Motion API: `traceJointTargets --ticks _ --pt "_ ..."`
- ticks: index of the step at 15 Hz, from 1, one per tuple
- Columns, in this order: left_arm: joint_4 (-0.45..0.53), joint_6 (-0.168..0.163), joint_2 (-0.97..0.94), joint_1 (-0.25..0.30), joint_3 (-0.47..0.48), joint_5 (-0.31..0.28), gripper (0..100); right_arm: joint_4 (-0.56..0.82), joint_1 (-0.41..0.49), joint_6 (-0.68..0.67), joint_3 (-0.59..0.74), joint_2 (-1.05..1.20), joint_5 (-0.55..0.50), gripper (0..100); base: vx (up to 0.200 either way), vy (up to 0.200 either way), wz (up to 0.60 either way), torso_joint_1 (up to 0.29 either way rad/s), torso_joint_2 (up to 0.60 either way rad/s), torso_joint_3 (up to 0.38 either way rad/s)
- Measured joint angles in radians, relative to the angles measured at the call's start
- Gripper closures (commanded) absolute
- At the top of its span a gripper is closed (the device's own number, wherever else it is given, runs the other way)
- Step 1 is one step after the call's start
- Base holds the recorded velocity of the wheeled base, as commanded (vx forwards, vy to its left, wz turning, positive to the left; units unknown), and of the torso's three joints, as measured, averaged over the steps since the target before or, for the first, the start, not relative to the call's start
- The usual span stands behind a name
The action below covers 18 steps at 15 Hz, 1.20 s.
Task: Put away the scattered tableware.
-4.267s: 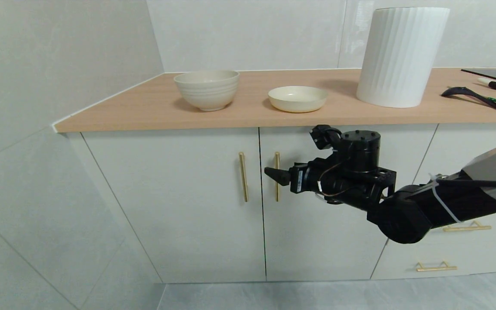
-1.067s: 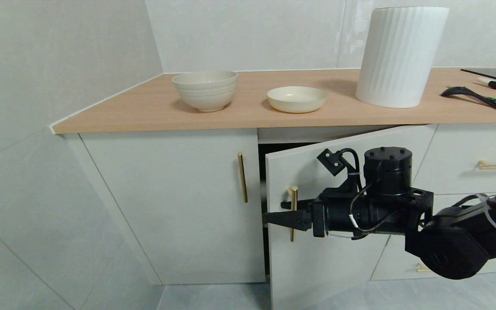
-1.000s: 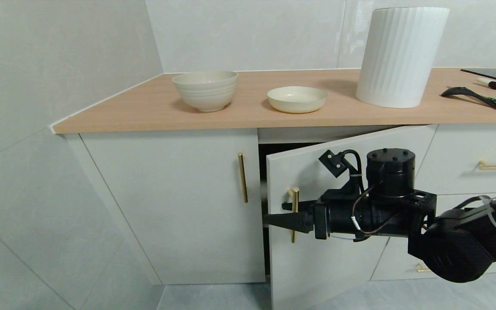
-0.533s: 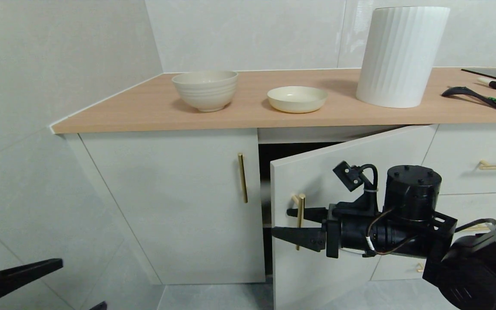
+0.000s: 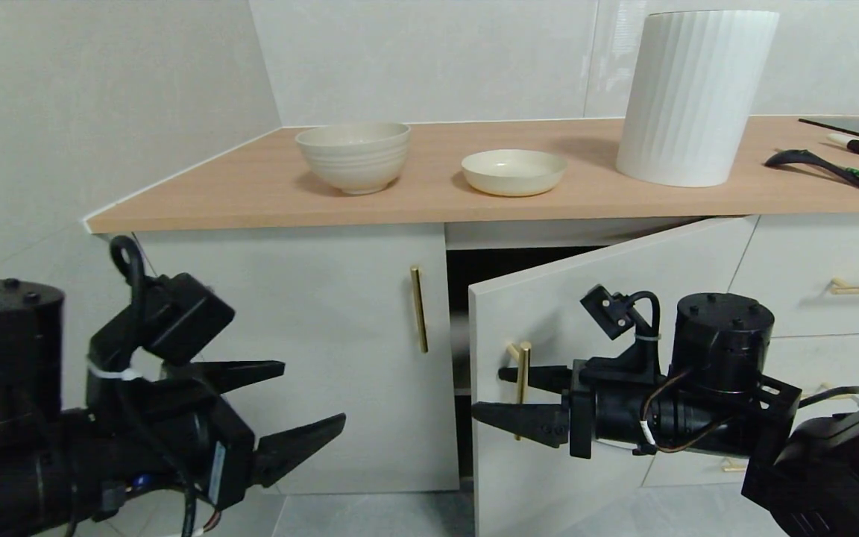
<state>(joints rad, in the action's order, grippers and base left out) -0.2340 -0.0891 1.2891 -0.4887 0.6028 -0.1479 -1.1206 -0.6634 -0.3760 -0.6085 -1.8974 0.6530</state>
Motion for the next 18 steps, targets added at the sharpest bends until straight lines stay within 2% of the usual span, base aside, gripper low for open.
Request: traceJointTargets --ticks 2,4,8,9,12,18 --pt "-0.036 0.005 0.081 -0.017 0.04 -0.003 100 0.002 -0.002 0.0 0.001 0.0 0.0 0 0.0 0.0 0.0 0.0 0.0 0.0" --pt "-0.12 0.012 0.166 -0.036 0.069 -0.005 100 0.004 -0.003 -0.001 0.001 0.0 0.0 0 0.0 0.0 0.0 0.0 0.0 0.0" --pt "-0.31 0.08 0.362 -0.077 0.117 0.0 100 0.006 -0.004 -0.001 0.001 -0.001 0.002 0 0.0 0.0 0.0 0.0 0.0 0.0" --pt "-0.34 0.087 0.407 -0.089 0.135 0.0 100 0.006 -0.004 -0.002 0.001 -0.001 0.003 0 0.0 0.0 0.0 0.0 0.0 0.0" --pt "-0.356 0.093 0.507 -0.123 0.211 -0.005 100 0.007 -0.004 -0.003 0.001 -0.001 0.003 0 0.0 0.0 0.0 0.0 0.0 0.0" --pt "-0.359 0.095 0.589 -0.141 0.308 -0.011 100 0.008 -0.004 -0.003 0.001 -0.001 0.003 0 0.0 0.0 0.0 0.0 0.0 0.0"
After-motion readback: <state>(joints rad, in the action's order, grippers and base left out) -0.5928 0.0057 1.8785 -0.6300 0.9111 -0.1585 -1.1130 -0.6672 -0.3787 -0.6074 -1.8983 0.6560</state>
